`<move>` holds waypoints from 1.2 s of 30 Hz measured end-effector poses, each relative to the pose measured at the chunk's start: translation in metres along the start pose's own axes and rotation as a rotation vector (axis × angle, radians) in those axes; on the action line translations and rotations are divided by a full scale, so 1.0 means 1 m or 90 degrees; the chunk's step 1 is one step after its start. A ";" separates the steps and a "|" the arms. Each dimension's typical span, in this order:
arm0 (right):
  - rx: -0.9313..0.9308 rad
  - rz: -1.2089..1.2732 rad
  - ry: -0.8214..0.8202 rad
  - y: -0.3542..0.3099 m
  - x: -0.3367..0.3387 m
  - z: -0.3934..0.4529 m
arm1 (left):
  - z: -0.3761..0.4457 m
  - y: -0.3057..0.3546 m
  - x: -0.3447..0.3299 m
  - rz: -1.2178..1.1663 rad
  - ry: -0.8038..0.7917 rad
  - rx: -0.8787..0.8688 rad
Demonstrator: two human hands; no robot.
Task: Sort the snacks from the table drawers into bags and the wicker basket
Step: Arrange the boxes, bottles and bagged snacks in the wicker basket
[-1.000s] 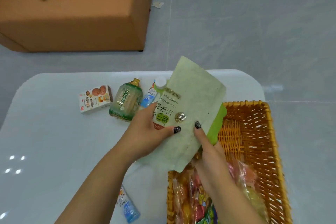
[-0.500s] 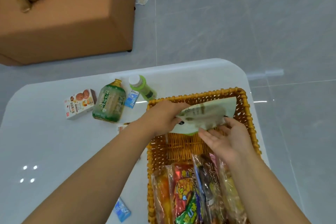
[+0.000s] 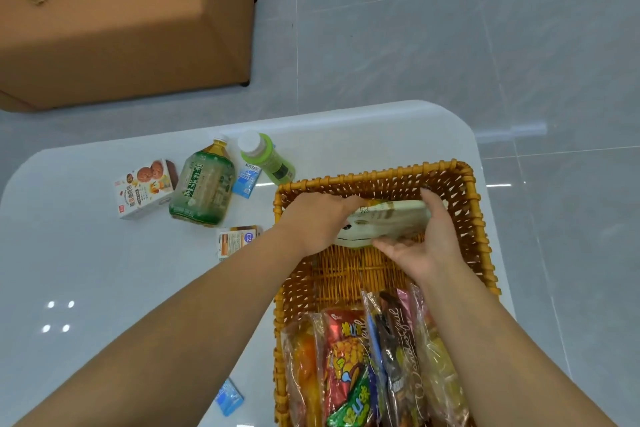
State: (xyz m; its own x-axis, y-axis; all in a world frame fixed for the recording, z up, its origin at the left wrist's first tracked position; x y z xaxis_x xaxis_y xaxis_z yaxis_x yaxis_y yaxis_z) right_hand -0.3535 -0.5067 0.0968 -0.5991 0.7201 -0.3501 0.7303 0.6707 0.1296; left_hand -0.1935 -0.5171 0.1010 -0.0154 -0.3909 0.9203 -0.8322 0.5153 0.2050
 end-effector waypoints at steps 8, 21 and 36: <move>0.035 -0.105 0.025 0.002 -0.007 0.006 | -0.012 -0.012 -0.010 -0.042 -0.027 0.150; 0.146 -0.169 0.106 0.045 -0.001 -0.011 | -0.060 -0.024 0.010 -0.197 0.099 0.165; 0.645 -0.921 0.387 0.193 -0.055 0.051 | -0.206 -0.125 -0.040 -0.561 0.391 0.522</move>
State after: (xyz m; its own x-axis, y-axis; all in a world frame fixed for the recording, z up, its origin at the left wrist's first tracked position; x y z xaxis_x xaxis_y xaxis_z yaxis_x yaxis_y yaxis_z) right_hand -0.1626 -0.4255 0.0937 -0.7067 -0.1292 0.6956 -0.6314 0.5588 -0.5376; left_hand 0.0257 -0.4084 0.1074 0.7597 0.1601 0.6303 -0.5288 -0.4121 0.7420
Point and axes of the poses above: each hand's wrist, its own z-axis towards the middle knuckle, its own x-axis out of the back of the hand, y = z × x, the point moved 3 cm from there along z, towards the middle knuckle, and after that the axes turned 13 degrees about -x, right-handed, at the moved point
